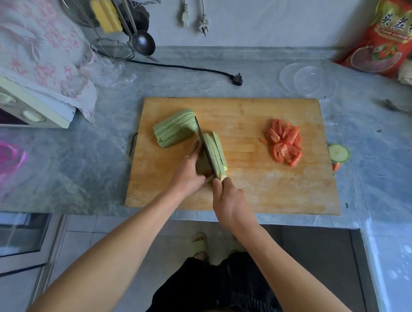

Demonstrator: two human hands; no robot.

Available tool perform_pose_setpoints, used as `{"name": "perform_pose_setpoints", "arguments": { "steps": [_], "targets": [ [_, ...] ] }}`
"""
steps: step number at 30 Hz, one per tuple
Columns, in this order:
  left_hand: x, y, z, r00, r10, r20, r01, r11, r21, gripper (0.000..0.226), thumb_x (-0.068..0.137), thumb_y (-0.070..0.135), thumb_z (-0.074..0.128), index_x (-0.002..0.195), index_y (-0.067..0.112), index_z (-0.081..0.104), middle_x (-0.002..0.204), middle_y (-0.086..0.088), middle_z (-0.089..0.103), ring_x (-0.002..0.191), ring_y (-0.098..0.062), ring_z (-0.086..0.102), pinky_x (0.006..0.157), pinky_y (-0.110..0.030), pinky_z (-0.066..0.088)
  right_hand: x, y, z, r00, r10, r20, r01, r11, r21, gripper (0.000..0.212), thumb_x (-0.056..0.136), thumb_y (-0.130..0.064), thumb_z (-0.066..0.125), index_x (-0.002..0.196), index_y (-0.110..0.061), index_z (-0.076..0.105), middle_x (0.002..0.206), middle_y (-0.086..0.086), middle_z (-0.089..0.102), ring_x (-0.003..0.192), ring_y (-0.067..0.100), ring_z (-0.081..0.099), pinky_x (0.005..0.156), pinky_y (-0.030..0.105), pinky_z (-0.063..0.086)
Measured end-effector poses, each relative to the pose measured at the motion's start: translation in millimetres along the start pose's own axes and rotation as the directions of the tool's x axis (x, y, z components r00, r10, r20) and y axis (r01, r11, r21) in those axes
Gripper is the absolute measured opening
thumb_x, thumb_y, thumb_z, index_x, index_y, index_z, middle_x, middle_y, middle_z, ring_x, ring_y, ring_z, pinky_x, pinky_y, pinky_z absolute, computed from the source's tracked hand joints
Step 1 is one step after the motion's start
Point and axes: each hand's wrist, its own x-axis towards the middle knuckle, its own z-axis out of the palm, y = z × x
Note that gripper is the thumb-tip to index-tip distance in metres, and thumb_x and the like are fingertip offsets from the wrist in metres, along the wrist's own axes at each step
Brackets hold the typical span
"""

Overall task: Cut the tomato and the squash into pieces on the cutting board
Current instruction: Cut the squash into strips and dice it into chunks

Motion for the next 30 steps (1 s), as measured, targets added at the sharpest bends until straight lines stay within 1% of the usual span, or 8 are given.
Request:
{"name": "perform_pose_setpoints", "arguments": {
  "steps": [5, 9, 11, 13, 16, 20, 25, 30],
  "targets": [
    [-2.6, 1.6, -3.7, 1.0, 0.001, 0.025, -0.001, 1.0, 0.021, 0.094, 0.08, -0.001, 0.066, 0.157, 0.025, 0.019, 0.162, 0.008, 0.022, 0.145, -0.015, 0.028, 0.1, -0.014, 0.028, -1.3, 5.9, -2.9, 0.995, -0.024, 0.093, 0.029, 0.998, -0.051, 0.027, 0.107, -0.033, 0.031, 0.097, -0.011, 0.043, 0.073, 0.009, 0.051, 0.058, 0.027, 0.047, 0.051, 0.032, 0.033],
    [-7.2, 1.3, -13.1, 0.992, 0.111, -0.064, -0.09, 0.96, 0.264, 0.109, 0.075, 0.019, 0.081, 0.157, 0.025, 0.009, 0.165, -0.005, 0.007, 0.151, -0.028, 0.012, 0.115, -0.039, 0.027, -2.0, 7.1, -4.4, 0.993, -0.036, 0.116, 0.047, 0.994, -0.095, 0.033, 0.107, -0.038, 0.028, 0.094, -0.011, 0.043, 0.074, 0.013, 0.054, 0.058, 0.026, 0.049, 0.046, 0.03, 0.029],
    [-2.8, 11.0, -28.6, 0.931, 0.364, -0.016, -0.291, 0.769, 0.569, 0.09, 0.076, 0.012, 0.078, 0.152, 0.024, 0.032, 0.162, -0.005, 0.015, 0.151, -0.031, 0.004, 0.117, -0.05, 0.024, -0.6, 6.7, -4.2, 0.993, -0.043, 0.106, 0.053, 0.994, -0.096, 0.034, 0.106, -0.041, 0.028, 0.092, -0.013, 0.04, 0.07, 0.009, 0.052, 0.053, 0.02, 0.046, 0.044, 0.027, 0.026],
    [5.1, 26.1, -45.3, 0.832, 0.518, 0.199, -0.477, 0.484, 0.734, 0.061, 0.079, 0.006, 0.072, 0.135, 0.025, 0.058, 0.15, -0.001, 0.042, 0.149, -0.03, 0.013, 0.121, -0.056, 0.008, -1.7, 5.2, -4.1, 0.993, -0.047, 0.108, 0.059, 0.992, -0.109, 0.034, 0.106, -0.042, 0.028, 0.093, -0.012, 0.041, 0.072, 0.011, 0.054, 0.052, 0.02, 0.046, 0.044, 0.027, 0.028],
    [18.4, 50.4, -52.3, 0.802, 0.398, 0.446, -0.569, 0.283, 0.772, 0.042, 0.085, 0.002, 0.059, 0.117, 0.027, 0.07, 0.13, 0.005, 0.063, 0.145, -0.021, 0.027, 0.116, -0.046, -0.021, -3.1, 3.7, -4.2, 0.994, -0.039, 0.099, 0.05, 0.992, -0.117, 0.037, 0.106, -0.042, 0.028, 0.099, -0.009, 0.045, 0.075, 0.012, 0.056, 0.051, 0.018, 0.046, 0.043, 0.026, 0.027],
    [28.8, 73.6, -44.1, 0.802, 0.222, 0.555, -0.591, 0.156, 0.792, 0.04, 0.084, 0.001, 0.056, 0.109, 0.026, 0.074, 0.11, 0.009, 0.071, 0.128, -0.014, 0.045, 0.12, -0.047, -0.013, -3.5, 1.3, -5.3, 0.994, -0.02, 0.107, 0.034, 0.99, -0.133, 0.044, 0.106, -0.043, 0.028, 0.108, -0.005, 0.049, 0.085, 0.016, 0.061, 0.058, 0.025, 0.051, 0.047, 0.03, 0.032],
    [34.3, 90.3, -41.7, 0.779, 0.089, 0.621, -0.624, 0.014, 0.781, 0.031, 0.082, 0.007, 0.057, 0.1, 0.025, 0.076, 0.099, 0.009, 0.07, 0.115, -0.014, 0.052, 0.122, -0.052, -0.003, -9.7, -8.8, -11.9, 0.997, -0.021, 0.079, 0.033, 0.987, -0.16, 0.037, 0.105, -0.046, 0.027, 0.097, -0.013, 0.043, 0.083, 0.013, 0.055, 0.066, 0.031, 0.049, 0.06, 0.033, 0.036],
    [31.9, 98.8, -47.9, 0.779, 0.09, 0.621, -0.625, 0.021, 0.78, 0.043, 0.081, 0.01, 0.058, 0.117, 0.03, 0.07, 0.108, 0.007, 0.069, 0.125, -0.019, 0.046, 0.122, -0.053, -0.003, -11.2, -19.0, -19.5, 0.998, -0.02, 0.066, 0.032, 0.983, -0.183, 0.039, 0.105, -0.044, 0.029, 0.097, -0.01, 0.046, 0.092, 0.02, 0.059, 0.061, 0.025, 0.042, 0.06, 0.035, 0.036]
  ]
}}
